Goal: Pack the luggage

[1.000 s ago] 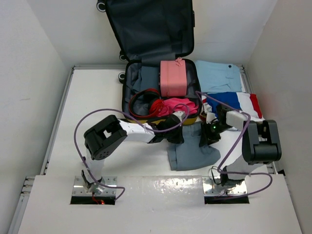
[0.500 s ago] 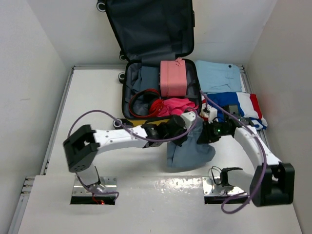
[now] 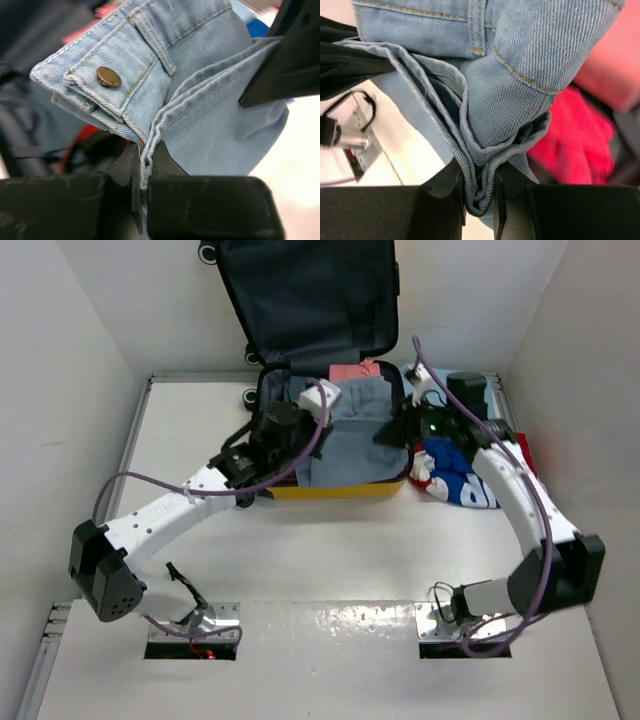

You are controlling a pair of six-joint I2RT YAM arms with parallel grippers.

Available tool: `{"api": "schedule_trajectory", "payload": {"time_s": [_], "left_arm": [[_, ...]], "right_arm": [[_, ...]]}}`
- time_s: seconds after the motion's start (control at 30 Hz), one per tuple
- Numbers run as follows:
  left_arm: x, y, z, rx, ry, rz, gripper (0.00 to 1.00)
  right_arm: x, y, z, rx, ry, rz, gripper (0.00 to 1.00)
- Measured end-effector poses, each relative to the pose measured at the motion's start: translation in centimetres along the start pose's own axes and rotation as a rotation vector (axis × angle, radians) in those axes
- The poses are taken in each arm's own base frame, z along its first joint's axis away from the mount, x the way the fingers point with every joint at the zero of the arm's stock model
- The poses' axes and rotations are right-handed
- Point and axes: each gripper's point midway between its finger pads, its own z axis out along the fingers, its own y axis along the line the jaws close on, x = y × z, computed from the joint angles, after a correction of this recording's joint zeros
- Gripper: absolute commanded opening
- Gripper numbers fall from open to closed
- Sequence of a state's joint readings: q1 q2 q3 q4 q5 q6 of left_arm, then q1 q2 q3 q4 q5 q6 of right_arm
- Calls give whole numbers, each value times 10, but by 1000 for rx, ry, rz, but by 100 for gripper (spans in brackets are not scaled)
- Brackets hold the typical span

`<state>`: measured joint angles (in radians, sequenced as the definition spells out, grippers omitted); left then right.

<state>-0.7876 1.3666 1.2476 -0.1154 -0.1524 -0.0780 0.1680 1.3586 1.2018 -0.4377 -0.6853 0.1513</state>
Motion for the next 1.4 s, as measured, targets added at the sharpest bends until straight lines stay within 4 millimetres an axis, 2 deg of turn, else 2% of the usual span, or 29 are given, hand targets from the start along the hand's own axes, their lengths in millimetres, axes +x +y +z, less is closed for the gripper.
{"api": "schedule_trajectory", "payload": {"time_s": [0.1, 0.2, 0.3, 0.37, 0.47, 0.57, 0.77, 0.9, 1.03, 1.2, 1.23, 1.27, 1.3, 1.37, 1.4], "left_arm": [[-5, 39, 6, -69, -26, -12, 0], [4, 74, 16, -124, -15, -25, 0], [25, 98, 31, -142, 28, -43, 0], [46, 102, 41, -128, 74, -54, 0], [66, 94, 50, -94, 119, -54, 0], [72, 81, 62, -52, 128, -62, 0], [78, 52, 106, 32, 125, -117, 0], [89, 41, 125, 50, 121, -128, 0], [105, 42, 139, 15, 146, -122, 0], [116, 50, 141, -17, 166, -91, 0], [118, 51, 140, -18, 171, -84, 9], [121, 54, 139, -19, 176, -79, 9], [124, 55, 139, -12, 182, -77, 27], [127, 65, 137, -1, 190, -70, 43], [131, 74, 136, -1, 198, -73, 59]], "right_arm": [[-24, -4, 34, -26, -2, -10, 0], [-32, -14, 72, -40, 20, 9, 0], [-22, -30, 106, -32, 65, 48, 0], [-5, -40, 120, -15, 106, 79, 0], [14, -51, 122, 20, 149, 110, 0], [24, -67, 114, 61, 170, 133, 0], [34, -108, 79, 165, 173, 140, 0], [40, -126, 67, 211, 189, 122, 0], [50, -134, 69, 223, 223, 93, 0], [71, -140, 85, 207, 276, 90, 0], [75, -140, 89, 205, 289, 89, 0], [76, -139, 90, 204, 291, 87, 0], [77, -138, 91, 206, 296, 82, 1], [78, -136, 93, 208, 304, 72, 6], [79, -137, 93, 216, 308, 69, 7]]}}
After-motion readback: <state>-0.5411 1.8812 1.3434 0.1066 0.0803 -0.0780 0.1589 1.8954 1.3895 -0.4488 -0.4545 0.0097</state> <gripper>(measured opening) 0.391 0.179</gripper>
